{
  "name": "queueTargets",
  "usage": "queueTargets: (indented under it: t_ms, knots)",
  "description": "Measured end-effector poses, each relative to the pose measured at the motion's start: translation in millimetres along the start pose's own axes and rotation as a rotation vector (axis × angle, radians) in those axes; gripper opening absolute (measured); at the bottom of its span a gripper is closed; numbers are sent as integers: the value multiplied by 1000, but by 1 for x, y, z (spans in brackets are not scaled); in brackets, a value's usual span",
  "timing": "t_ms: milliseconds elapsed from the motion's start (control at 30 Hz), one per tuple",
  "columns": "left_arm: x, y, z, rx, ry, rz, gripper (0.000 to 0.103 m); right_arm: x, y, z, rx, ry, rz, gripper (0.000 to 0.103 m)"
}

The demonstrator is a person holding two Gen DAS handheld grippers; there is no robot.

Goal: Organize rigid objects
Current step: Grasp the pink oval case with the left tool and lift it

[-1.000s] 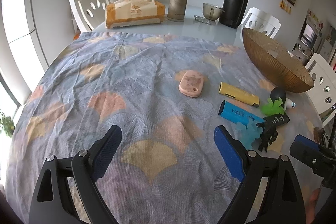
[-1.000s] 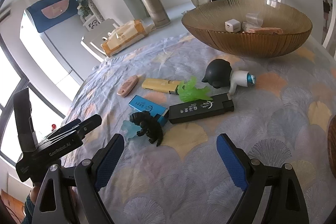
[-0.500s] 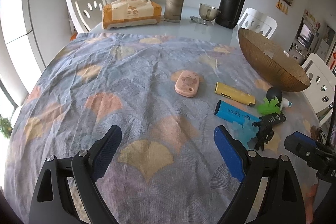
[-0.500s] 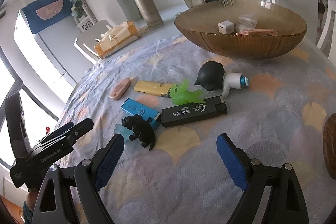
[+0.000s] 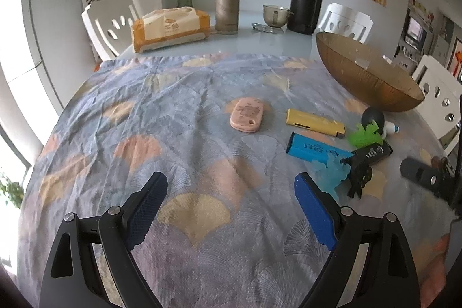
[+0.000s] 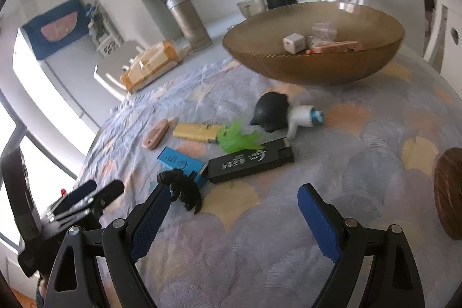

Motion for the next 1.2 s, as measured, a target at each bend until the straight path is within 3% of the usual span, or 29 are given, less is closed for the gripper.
queueTargets:
  t_ms: [133,233,267,367,567,667,700,767,800,867,967,1100,1200]
  knots:
    - [-2,-12,1,-83,17,151,89,7,0,-2,-8,-40,-13,89]
    - [-11,-14,-9,-90,74,279,89,4,0,-1,-7,-20,0,89]
    - [-13,-15,-14,-91,70,286,89,3,0,-1,-5,-13,7,89]
    - [-25,-28,-41,-73,43,243,89,-1,-2,0,-9,4,22,89]
    - [-13,-87,-62,-166,-38,256,83,14,4,-6,24,-71,23,89]
    - [-3,-95,-67,-159,-97,223,76,17,-5,-9,-3,-64,122,89]
    - [-1,-95,-68,-154,-111,220,72,15,-8,-10,-18,-40,143,89]
    - [8,-92,-69,-131,-147,231,50,11,-13,-13,-27,6,196,88]
    - [11,-90,-69,-125,-171,222,32,11,-14,-15,-29,16,206,87]
    - [17,-87,-66,-105,-216,169,32,13,-14,-23,-41,4,235,79]
    - [19,-81,-66,-66,-239,134,32,17,-11,-37,-38,-42,221,78]
    - [17,-67,-69,18,-244,92,32,13,-13,-52,-25,-21,263,77]
    - [11,-63,-72,48,-223,70,32,-3,-13,-40,-104,-9,148,77]
Point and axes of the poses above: each gripper's, at about its wrist camera, not at the fingertips, and y roughly against the way its jaws point, x to its right, z to its underside, the point moved 4 cm from there along -y, roughly the way its jaws point, and after that the axes turned 12 degrees about -y, right-handed, at the moved point
